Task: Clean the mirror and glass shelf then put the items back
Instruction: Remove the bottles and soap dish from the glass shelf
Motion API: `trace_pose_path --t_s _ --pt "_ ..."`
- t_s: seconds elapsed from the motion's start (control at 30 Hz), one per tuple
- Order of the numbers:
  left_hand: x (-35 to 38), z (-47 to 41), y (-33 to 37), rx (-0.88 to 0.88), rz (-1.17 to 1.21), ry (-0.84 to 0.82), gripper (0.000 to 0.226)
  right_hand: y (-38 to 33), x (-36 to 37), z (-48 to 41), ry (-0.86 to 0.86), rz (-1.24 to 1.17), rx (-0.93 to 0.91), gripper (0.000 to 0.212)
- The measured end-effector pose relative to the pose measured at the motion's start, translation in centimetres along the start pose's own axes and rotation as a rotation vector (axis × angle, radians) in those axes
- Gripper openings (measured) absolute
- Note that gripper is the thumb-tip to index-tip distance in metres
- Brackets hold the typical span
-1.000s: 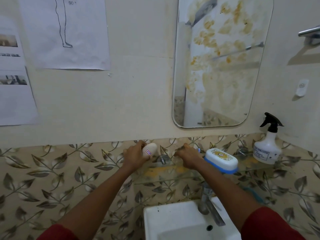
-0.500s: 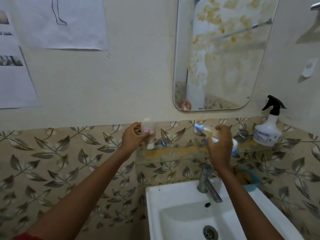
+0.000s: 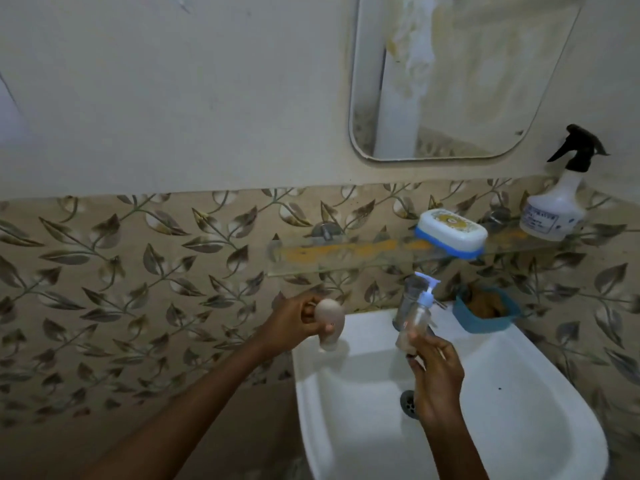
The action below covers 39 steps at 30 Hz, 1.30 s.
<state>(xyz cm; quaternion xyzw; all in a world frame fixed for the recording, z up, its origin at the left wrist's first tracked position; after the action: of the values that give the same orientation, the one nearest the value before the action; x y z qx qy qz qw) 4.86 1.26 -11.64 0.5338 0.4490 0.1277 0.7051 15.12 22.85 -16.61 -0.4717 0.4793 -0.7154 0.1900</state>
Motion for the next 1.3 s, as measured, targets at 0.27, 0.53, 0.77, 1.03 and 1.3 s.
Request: trace_pose_path --t_s 0.27,0.53,0.77,1.03,1.3 --pt "2.0 -3.6 -9.9 -0.199 -0.015 0.362 0.027 6.0 -0.2 -3.0 -0.016 0.099 0.122 0.031" --pt "4.0 -6.1 -12.5 -0.247 -0.080 0.386 0.022 9.3 1.2 -7.7 -0.093 0.591 0.047 0.026" --pt "3.6 -6.5 -13.0 -0.276 -0.030 0.382 0.030 10.9 3.9 -10.5 -0.191 0.888 0.012 0.021" --pt "3.5 -6.6 -13.4 -0.233 -0.048 0.333 0.047 12.5 4.4 -11.7 -0.177 1.027 -0.017 0.026" --pt "3.2 -6.9 -12.9 -0.162 -0.064 0.352 0.067 13.2 4.5 -12.2 -0.186 1.067 -0.016 0.046"
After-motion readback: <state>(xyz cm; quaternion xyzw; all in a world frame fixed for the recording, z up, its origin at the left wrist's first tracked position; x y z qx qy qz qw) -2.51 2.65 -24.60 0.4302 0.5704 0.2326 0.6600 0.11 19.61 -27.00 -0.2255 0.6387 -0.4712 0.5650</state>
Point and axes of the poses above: each hand's wrist, its own z-axis away from the middle knuckle, its own x-axis out of the palm, y = z × x, the point moved 4 cm from there along -z, towards the middle knuckle, and after that the axes turned 14 degrees about -y, right-handed, at the moved point
